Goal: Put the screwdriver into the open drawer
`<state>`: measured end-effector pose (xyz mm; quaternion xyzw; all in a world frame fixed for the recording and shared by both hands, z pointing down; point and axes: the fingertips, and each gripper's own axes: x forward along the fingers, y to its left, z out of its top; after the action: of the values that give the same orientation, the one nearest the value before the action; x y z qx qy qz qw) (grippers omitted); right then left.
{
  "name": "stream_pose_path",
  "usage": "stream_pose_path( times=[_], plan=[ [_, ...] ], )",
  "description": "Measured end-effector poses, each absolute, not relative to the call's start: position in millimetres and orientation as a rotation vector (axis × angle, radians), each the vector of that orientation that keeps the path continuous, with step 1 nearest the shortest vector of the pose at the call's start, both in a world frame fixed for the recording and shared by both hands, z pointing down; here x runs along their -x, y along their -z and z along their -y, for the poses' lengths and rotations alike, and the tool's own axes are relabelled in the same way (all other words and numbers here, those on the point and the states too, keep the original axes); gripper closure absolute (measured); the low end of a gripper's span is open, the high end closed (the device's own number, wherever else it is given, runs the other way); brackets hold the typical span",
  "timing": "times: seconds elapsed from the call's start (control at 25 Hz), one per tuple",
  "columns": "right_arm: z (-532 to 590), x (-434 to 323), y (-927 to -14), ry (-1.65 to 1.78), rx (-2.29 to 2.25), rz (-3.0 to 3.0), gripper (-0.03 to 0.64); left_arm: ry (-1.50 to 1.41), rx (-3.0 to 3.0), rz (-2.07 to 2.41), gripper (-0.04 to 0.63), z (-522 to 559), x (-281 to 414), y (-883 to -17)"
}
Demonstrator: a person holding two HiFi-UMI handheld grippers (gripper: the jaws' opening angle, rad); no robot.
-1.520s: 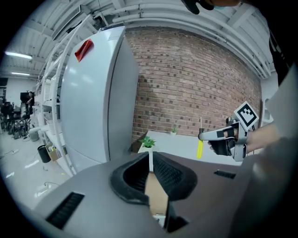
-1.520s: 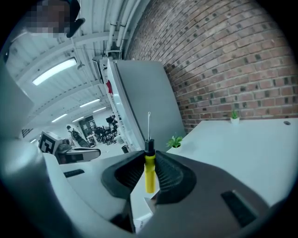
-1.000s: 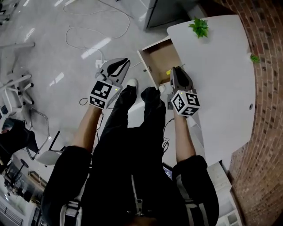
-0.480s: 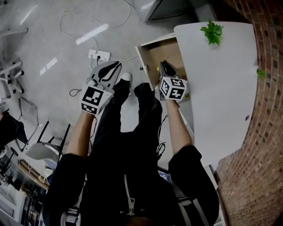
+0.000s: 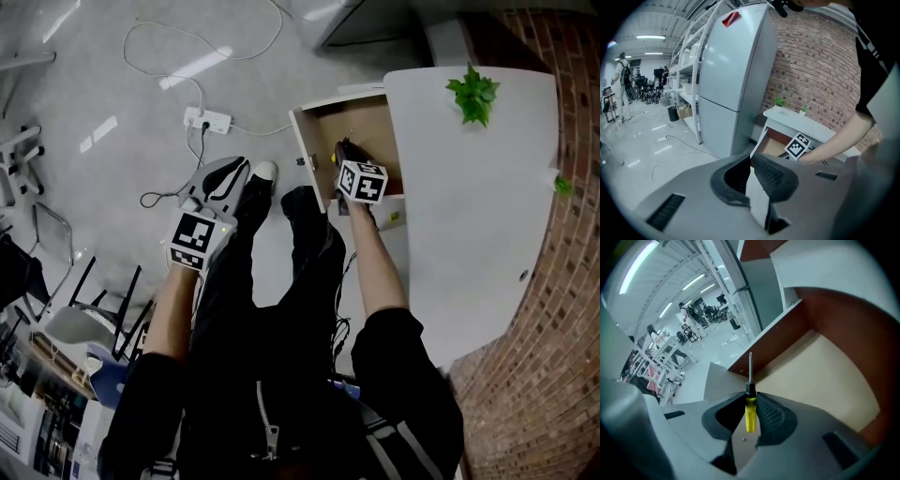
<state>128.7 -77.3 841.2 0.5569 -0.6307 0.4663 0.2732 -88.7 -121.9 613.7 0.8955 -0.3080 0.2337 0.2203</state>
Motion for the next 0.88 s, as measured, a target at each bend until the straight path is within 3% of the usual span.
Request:
stream_pose_path(
  times=[0.4, 0.88],
  plan=[
    [66.0, -138.9, -916.6, -1.289, -1.363, 1.550, 0.535, -0.709, -2.403, 0.864, 0.552, 108.4, 104.1, -650.8],
    [54.0, -176.2, -928.5, -1.787, -1.903, 1.246, 0.535, -0.694, -2.373, 0.856, 0.552, 105.2, 88.9, -659.6]
  ],
)
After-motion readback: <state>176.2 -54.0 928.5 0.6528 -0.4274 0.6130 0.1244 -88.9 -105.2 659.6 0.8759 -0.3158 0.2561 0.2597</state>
